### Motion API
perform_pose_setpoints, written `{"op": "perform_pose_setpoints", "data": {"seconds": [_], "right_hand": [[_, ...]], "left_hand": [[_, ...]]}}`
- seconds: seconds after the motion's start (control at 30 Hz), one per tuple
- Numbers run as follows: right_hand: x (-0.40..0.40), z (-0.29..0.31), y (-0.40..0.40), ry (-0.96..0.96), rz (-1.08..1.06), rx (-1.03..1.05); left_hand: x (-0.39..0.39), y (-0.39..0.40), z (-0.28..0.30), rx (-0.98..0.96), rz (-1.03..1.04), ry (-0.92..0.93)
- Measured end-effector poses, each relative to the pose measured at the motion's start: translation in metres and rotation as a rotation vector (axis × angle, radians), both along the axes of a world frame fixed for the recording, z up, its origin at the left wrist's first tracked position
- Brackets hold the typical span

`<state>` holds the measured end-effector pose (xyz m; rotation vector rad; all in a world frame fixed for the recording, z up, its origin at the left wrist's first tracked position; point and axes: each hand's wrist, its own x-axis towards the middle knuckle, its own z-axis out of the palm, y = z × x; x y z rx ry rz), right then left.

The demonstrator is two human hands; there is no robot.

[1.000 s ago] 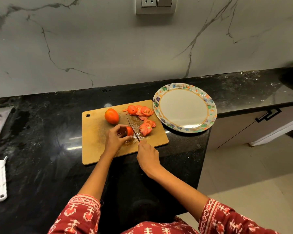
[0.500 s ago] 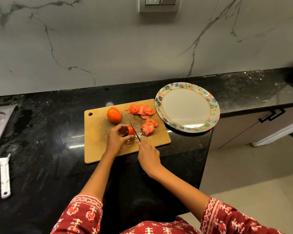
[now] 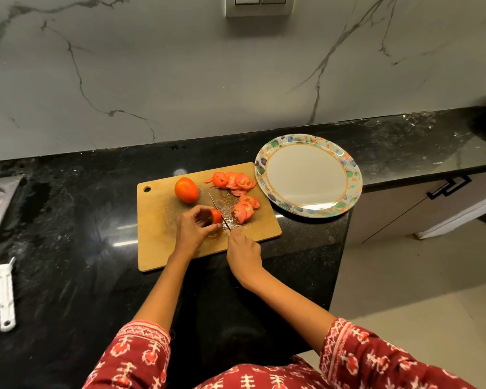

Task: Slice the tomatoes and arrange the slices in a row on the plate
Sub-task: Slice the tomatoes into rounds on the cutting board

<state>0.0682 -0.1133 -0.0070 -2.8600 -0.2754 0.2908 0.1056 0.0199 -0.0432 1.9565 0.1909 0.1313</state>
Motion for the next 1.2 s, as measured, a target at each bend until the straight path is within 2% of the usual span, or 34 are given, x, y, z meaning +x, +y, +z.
{"op": "perform_pose_setpoints", "data": {"seconds": [0.13, 0.4, 0.73, 0.9, 1.2], "right_hand": [[0.002, -0.003, 0.003, -0.118, -0.02, 0.036], [0.006, -0.004, 0.0, 0.029, 0.017, 0.044], [0.003, -0.01, -0.003, 0.093, -0.001, 0.042], [-0.013, -0.015, -0.016, 0.139, 0.001, 0.0], [-0.008, -0.004, -0.02, 0.148, -0.104, 0.103]], "left_hand": [[-0.001, 0.0, 0.002, 0.015, -0.002, -0.003], [0.0, -0.003, 0.002, -0.018, 0.0, 0.014], [0.0, -0.004, 0.002, 0.014, 0.008, 0.03], [0.0, 0.0, 0.0, -0.037, 0.043, 0.042], [-0.004, 0.004, 0.005, 0.12, -0.029, -0.034]]}}
